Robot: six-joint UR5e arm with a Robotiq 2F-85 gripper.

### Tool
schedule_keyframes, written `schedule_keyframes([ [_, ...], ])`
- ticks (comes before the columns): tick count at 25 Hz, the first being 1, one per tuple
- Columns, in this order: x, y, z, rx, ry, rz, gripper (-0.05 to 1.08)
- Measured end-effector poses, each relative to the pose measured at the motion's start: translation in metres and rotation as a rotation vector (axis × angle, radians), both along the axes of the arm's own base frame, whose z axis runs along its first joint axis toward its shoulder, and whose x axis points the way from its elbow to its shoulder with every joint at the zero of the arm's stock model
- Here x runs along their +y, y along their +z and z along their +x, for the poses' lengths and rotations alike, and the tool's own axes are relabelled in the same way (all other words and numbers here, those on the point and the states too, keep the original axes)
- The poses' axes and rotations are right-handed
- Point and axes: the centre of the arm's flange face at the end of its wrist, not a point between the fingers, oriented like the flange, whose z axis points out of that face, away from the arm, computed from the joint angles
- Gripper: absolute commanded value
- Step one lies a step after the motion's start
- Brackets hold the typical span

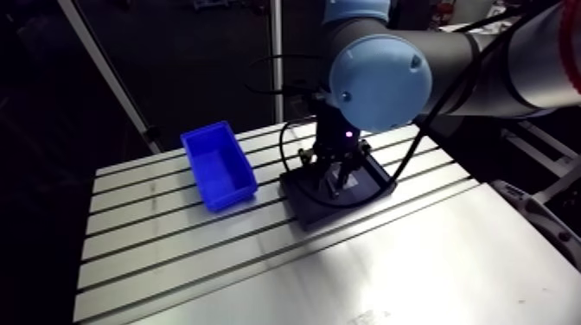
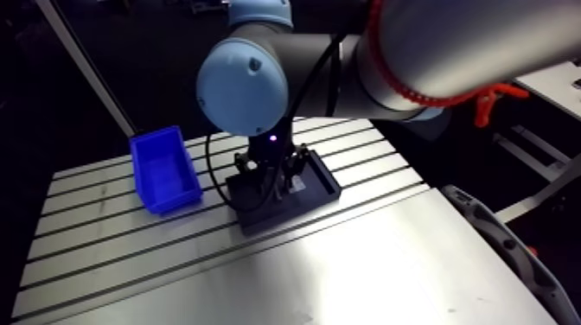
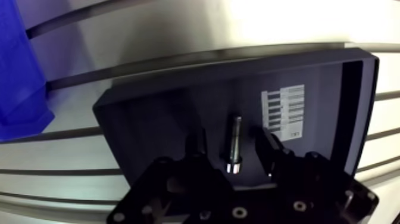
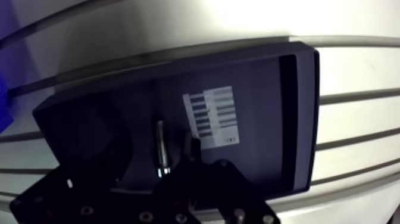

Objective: Pick up the M10 bolt from the tray and put it into the blue bin.

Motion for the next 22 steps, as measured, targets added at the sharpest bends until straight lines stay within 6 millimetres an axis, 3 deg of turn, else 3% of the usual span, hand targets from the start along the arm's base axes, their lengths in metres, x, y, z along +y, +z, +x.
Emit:
schedule_keyframes([
  [22, -0.0027, 0.0006, 0.0004, 0.002, 0.005, 0.001, 0.63],
])
